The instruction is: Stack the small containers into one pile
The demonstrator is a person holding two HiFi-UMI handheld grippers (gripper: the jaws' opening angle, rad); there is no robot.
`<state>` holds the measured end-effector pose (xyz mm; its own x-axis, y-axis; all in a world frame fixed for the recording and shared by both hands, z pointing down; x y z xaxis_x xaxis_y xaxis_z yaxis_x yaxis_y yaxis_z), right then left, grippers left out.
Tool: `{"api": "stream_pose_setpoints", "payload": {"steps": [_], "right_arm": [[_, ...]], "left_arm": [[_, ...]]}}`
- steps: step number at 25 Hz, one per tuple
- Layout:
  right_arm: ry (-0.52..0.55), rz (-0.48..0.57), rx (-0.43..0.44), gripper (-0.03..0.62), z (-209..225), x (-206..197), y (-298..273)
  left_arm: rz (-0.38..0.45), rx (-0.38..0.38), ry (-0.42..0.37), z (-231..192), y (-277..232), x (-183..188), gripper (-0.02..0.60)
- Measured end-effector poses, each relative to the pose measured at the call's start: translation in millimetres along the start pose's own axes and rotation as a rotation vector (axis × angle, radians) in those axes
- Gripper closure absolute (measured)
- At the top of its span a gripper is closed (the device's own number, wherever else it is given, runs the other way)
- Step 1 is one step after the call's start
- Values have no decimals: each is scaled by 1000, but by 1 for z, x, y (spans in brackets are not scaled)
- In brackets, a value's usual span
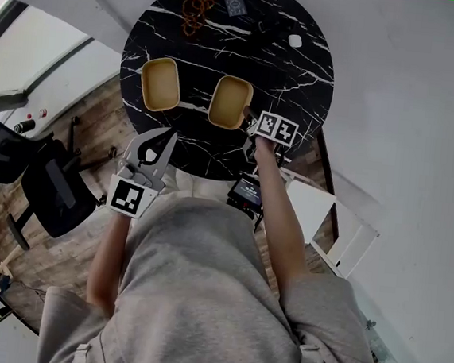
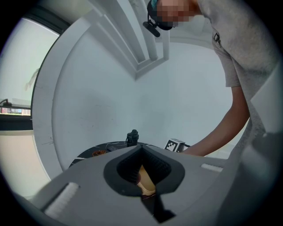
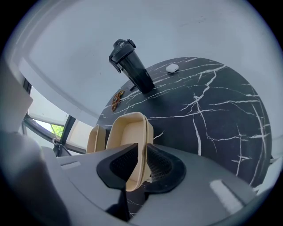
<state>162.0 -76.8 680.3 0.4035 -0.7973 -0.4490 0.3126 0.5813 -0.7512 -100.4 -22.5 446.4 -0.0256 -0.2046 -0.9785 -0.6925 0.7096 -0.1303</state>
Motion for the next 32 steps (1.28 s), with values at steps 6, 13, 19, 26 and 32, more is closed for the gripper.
{"api": "stream_pose_setpoints", "payload": {"steps": [6, 13, 19, 26, 32], "right_arm": [[21, -16, -23, 525, 8, -6, -6], [5, 73, -19, 525, 4, 17, 14], [136, 146, 85, 525, -44, 51, 28], [254, 45, 251, 522, -128, 29, -4], [309, -88, 290, 497, -163, -9, -47]], "left_arm": [[0, -12, -7, 3, -2, 2, 584], [2, -1, -4, -2, 0, 1, 584], [5, 1, -18, -7, 1, -1, 584], [9, 39, 2, -17, 12, -1, 584], [7, 101, 13, -40, 30, -4, 584]]}}
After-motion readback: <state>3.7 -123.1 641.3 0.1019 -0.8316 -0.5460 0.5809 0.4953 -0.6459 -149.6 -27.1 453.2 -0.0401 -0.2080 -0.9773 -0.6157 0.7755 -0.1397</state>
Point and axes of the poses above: the fingertips, and each gripper's own axes: y backward along the fingers, z to its right, x out of its top, the point moved 3 cm from there along y, backward along the fingers, and after that the axes turned 10 degrees about z, right-handed, at the moved point
